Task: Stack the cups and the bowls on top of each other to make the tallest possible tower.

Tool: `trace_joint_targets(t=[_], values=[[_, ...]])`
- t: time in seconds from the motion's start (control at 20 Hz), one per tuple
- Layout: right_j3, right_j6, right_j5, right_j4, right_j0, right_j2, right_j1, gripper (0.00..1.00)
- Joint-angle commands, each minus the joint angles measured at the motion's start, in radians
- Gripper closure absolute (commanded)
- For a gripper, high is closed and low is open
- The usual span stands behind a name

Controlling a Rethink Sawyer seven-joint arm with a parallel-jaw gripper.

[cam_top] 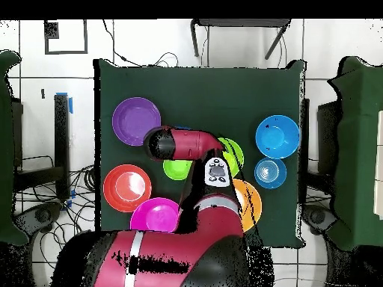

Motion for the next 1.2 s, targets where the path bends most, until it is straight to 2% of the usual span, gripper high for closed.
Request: trace_joint_targets(t=[0.05,0.2,0.5,0.8,1.2], values=[[-0.049,0.064,0.119,-0.015,0.025,0.026,-0.038,0.0],[-0.056,0.058,0.137,-0.011,0.021,0.027,-0.043,0.0],[-0.098,0.031,0.077,-0.035,0.001,0.035,0.017,0.0],[-0.097,0.024,0.082,-0.04,0.0,0.028,0.006,0.0],[-0.096,0.022,0.06,-0.04,-0.01,0.05,0.032,0.0]])
